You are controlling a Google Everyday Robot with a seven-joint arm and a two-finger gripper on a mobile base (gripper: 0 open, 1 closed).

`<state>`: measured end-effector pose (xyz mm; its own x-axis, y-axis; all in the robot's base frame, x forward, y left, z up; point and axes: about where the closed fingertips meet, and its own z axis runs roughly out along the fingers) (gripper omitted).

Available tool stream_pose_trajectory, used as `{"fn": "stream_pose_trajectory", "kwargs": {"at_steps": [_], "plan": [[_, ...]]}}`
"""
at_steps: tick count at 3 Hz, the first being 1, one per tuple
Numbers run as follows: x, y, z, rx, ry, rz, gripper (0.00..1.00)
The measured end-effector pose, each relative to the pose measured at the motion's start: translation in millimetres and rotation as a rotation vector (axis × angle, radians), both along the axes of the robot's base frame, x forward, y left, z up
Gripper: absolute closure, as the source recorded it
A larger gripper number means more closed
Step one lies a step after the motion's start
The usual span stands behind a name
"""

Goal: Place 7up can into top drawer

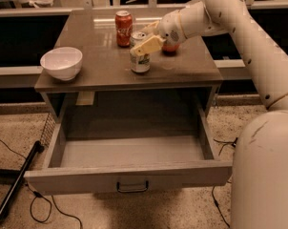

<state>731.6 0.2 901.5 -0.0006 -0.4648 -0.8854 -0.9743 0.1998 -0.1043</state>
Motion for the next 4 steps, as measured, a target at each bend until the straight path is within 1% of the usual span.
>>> {"fn": "stream_pose_trajectory", "kwargs": {"at_steps": [1,2,3,4], "plan": [[-4,2,-1,0.012,0.005,0.031,0.65],[-25,3,10,0.024,-0.060,0.113,0.88],[-59,0,31,0.082,-0.187,0.190,1.00],[-106,-16,14,0.072,-0.263,0.230,1.00]]}}
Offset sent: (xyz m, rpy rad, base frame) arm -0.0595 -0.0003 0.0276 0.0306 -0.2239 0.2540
